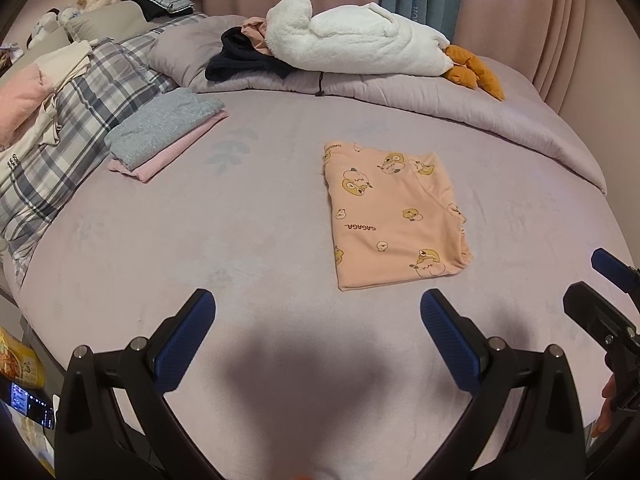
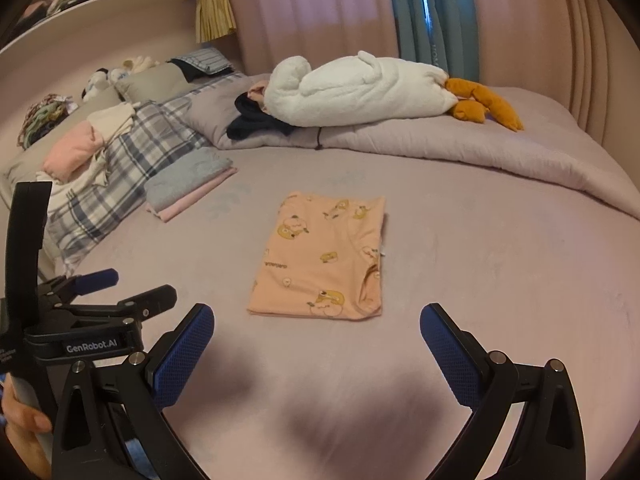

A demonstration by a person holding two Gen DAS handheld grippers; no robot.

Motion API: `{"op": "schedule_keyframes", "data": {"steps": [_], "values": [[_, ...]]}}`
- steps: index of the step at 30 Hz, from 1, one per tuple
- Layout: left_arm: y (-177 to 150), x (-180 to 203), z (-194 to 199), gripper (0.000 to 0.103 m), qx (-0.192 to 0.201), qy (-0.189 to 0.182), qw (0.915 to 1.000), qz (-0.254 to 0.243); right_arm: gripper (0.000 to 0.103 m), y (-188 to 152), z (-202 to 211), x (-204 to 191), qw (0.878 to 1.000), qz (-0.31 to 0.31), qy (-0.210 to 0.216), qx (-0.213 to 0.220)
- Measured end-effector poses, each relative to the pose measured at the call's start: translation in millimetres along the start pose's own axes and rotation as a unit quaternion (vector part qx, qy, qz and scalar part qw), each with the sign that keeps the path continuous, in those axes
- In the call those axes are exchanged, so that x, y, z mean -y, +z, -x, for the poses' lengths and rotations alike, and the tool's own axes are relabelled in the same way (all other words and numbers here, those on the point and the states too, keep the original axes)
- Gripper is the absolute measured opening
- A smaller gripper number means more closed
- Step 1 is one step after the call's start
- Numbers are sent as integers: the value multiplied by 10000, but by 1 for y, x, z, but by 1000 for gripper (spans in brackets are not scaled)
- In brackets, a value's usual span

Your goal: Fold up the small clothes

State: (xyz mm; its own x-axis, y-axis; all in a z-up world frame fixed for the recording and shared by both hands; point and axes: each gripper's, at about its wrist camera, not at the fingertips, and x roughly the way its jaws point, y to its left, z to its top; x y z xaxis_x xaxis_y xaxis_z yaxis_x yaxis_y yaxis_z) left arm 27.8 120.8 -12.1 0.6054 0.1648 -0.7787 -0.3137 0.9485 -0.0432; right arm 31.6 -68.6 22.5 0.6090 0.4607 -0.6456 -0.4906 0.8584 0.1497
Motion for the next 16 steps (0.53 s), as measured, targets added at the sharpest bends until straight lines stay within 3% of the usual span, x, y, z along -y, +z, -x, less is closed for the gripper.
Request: {"op": "schedule_keyframes", "data": {"steps": [16], "values": [[6, -7, 0, 103, 78, 5, 9999, 88, 102, 4, -3, 0, 10000, 30, 51, -48]]}}
